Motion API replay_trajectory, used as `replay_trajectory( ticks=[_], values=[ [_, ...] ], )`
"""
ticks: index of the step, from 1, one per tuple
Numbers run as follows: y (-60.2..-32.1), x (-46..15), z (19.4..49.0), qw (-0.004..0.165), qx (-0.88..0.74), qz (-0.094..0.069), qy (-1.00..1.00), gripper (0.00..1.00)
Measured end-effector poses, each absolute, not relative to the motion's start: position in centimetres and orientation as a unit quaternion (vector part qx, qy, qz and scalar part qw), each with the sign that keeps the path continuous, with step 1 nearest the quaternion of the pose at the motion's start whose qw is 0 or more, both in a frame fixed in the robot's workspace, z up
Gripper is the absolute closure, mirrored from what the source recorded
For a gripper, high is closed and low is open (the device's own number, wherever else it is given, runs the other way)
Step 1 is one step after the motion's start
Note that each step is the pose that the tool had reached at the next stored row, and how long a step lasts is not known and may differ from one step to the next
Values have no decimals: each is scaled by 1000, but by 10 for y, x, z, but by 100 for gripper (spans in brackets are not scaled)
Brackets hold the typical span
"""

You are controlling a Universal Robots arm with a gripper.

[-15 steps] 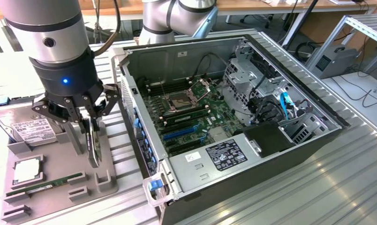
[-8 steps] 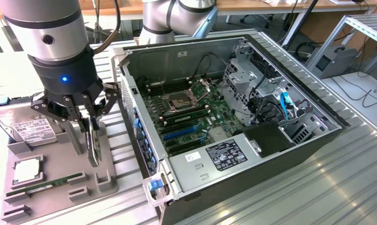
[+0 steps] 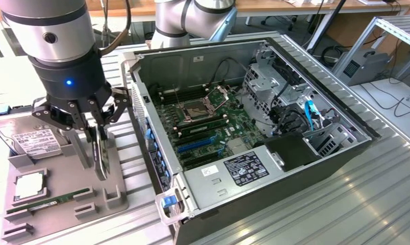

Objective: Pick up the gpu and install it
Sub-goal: 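Pick up the gpu and move the gpu toward the slot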

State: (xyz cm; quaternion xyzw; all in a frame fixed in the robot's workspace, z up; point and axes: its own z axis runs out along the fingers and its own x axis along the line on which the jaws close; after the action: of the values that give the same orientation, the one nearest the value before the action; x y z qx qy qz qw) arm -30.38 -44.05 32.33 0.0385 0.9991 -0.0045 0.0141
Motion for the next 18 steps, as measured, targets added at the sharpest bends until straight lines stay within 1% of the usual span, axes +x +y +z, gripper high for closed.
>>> replay_trajectory(
  ticks=[6,18],
  values=[
    [-440,-304,327,14,39,-4,999,73],
    [-440,-304,351,14,39,-4,999,73]
  ],
)
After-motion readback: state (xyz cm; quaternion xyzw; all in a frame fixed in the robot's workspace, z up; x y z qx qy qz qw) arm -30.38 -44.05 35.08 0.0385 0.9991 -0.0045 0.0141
